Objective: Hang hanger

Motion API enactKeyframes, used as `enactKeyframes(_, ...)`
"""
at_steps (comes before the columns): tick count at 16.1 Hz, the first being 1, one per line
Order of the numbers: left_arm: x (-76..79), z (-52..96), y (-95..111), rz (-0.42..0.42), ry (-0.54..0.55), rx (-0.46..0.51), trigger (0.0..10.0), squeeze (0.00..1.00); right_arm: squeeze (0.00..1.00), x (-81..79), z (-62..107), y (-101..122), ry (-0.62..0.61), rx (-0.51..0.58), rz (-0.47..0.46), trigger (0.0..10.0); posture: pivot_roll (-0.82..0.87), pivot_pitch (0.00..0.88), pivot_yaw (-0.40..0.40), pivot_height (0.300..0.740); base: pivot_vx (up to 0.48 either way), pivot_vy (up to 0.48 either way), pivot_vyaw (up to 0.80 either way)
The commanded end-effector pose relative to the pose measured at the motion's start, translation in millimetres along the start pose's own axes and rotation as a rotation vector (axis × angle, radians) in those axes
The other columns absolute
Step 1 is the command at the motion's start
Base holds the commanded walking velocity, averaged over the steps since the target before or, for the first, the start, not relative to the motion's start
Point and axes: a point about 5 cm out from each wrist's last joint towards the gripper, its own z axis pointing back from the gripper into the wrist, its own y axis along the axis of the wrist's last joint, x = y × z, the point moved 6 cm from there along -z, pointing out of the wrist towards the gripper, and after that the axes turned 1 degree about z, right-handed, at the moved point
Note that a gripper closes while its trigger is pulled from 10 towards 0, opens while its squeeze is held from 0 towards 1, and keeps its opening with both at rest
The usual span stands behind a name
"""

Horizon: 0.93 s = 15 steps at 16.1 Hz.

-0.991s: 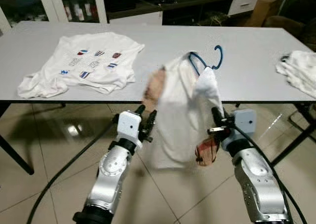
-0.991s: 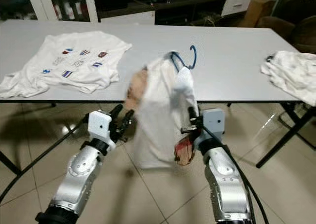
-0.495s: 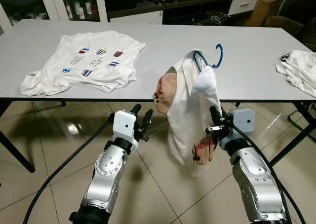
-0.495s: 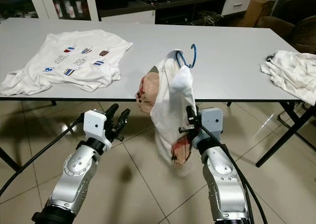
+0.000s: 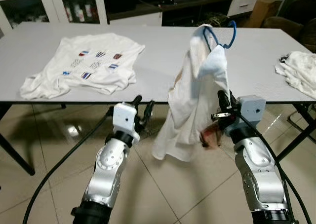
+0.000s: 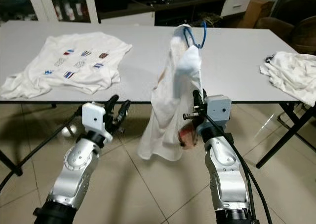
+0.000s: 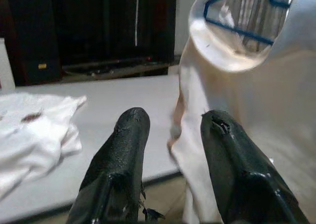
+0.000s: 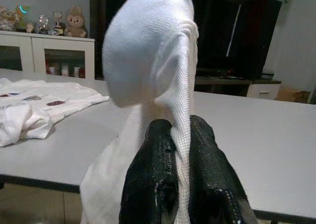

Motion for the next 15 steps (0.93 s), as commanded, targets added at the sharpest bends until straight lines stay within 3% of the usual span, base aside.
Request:
enactKeyframes(1,-1.6,-2.6,6.5,0.01,0.013,0.022,10.0,0.0,0.0,-1.2,-3.9,15.0,0.008,0.065,0.008,10.0,0.05,0.046,-0.018,0.74,0.48,0.0,0.0)
enactKeyframes(15,-4.6,-2.9,7.0,-0.005,0.013,0.016,10.0,0.0,0.0,-9.2,-7.0,12.0,0.026,0.063,-0.013,10.0,0.06,0.037,-0.007,0.74,0.48,0.0,0.0)
